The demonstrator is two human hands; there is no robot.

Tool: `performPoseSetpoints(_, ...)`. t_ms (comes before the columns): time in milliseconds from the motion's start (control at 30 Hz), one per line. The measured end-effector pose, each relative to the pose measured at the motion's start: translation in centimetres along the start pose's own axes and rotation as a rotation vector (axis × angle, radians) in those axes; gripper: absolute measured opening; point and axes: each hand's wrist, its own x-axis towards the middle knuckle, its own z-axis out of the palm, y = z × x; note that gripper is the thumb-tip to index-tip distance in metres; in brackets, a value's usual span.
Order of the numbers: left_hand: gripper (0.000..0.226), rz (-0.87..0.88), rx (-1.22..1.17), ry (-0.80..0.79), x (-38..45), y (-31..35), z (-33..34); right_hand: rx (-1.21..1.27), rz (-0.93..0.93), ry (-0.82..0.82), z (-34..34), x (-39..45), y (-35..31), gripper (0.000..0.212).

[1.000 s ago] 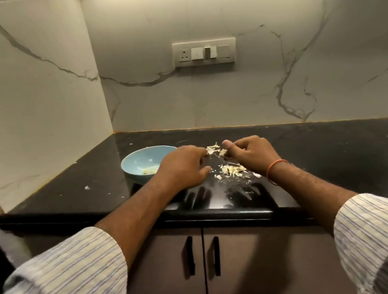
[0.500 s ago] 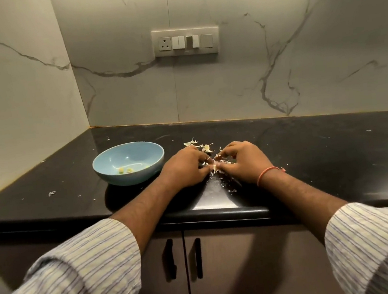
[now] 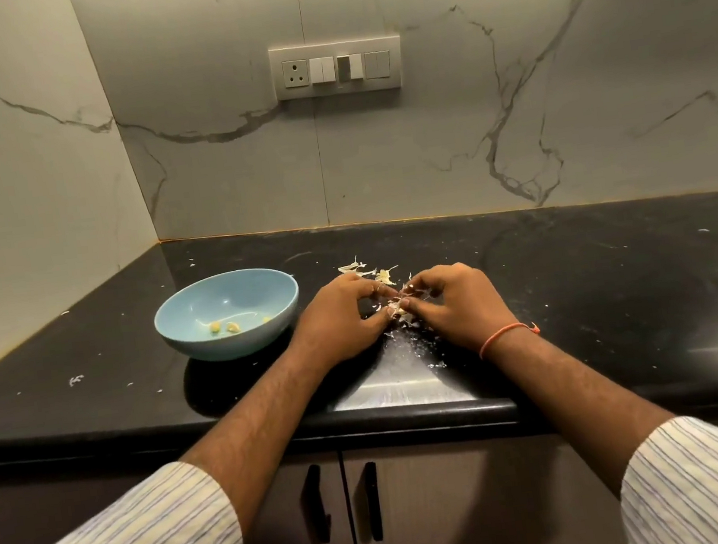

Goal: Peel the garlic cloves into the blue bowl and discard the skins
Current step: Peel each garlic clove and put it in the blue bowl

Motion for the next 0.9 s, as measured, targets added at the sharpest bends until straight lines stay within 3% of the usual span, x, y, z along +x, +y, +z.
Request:
performPoseSetpoints(167, 0.016, 0.075, -0.082, 0.039, -0.6, 0.4, -0.2, 0.169, 0.045, 0.075, -0.5, -0.3, -0.1, 0.017)
performPoseSetpoints(400, 0.020, 0.139, 0.128, 0.099, -0.9, 0.9, 0.0, 0.169, -0.072, 0.070, -0.9, -0.9, -0.6, 0.024)
performPoseSetpoints(633, 0.010, 0.173, 0.125, 0.131, -1.0, 1.3, 0.0, 0.307, -0.164, 0.084, -0.6, -0.9, -0.3, 0.024)
performPoseSetpoints(900, 0.016, 0.216, 0.034, 0.125, -1.0, 0.9, -0.3, 0.419, -0.075, 0.053, -0.8, -0.8, -0.2, 0.018)
